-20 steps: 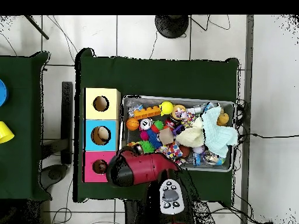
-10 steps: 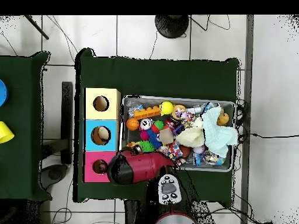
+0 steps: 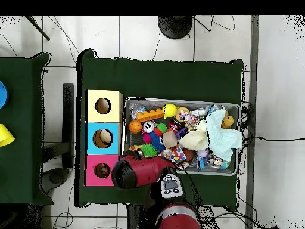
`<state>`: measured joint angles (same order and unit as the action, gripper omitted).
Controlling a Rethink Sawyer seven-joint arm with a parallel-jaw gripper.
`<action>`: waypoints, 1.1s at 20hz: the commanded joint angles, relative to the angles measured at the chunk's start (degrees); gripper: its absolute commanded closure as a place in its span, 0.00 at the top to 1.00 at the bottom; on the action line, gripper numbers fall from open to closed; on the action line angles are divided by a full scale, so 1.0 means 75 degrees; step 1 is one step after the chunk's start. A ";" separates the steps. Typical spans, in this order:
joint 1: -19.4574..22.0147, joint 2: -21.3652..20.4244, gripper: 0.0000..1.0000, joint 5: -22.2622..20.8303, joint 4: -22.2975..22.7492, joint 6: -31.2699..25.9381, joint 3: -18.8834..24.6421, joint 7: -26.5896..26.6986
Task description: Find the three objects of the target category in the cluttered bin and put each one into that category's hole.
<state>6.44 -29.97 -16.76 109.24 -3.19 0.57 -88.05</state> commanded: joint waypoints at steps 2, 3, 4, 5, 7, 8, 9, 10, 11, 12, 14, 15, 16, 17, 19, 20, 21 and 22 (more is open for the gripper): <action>0.0032 0.0739 1.00 0.0023 -0.0745 0.0764 0.0122 -0.1213; 0.0010 0.0780 1.00 0.0035 -0.0764 0.0816 0.0099 -0.1207; -0.0026 0.0832 1.00 0.0056 -0.0797 0.0860 0.0072 -0.1206; -0.0047 0.0859 1.00 0.0067 -0.0808 0.0901 0.0051 -0.1205; -0.0084 0.0894 1.00 0.0088 -0.0824 0.0958 0.0013 -0.1201; -0.0097 0.0906 1.00 0.0092 -0.0831 0.0975 0.0002 -0.1192; -0.0106 0.0916 1.00 0.0097 -0.0839 0.0988 -0.0007 -0.1186; -0.0133 0.0950 1.00 0.0105 -0.0861 0.1019 -0.0025 -0.1185; -0.0155 0.0988 1.00 0.0112 -0.0888 0.1054 -0.0043 -0.1187; -0.0180 0.1036 1.00 0.0115 -0.0911 0.1101 -0.0069 -0.1191; -0.0235 0.1113 1.00 0.0134 -0.0954 0.1182 -0.0130 -0.1215; -0.0255 0.1140 1.00 0.0144 -0.0964 0.1220 -0.0155 -0.1230; -0.0289 0.1158 1.00 0.0161 -0.0967 0.1261 -0.0192 -0.1253; -0.0310 0.1171 1.00 0.0174 -0.0971 0.1274 -0.0205 -0.1264; -0.0356 0.1185 1.00 0.0210 -0.0988 0.1293 -0.0243 -0.1285; -0.0355 0.1194 1.00 0.0223 -0.0990 0.1304 -0.0245 -0.1293; -0.0355 0.1198 1.00 0.0233 -0.0996 0.1306 -0.0257 -0.1293; -0.0322 0.1196 1.00 0.0222 -0.0961 0.1287 -0.0235 -0.1285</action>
<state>3.95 -25.46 -16.73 108.30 2.86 -2.83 -88.05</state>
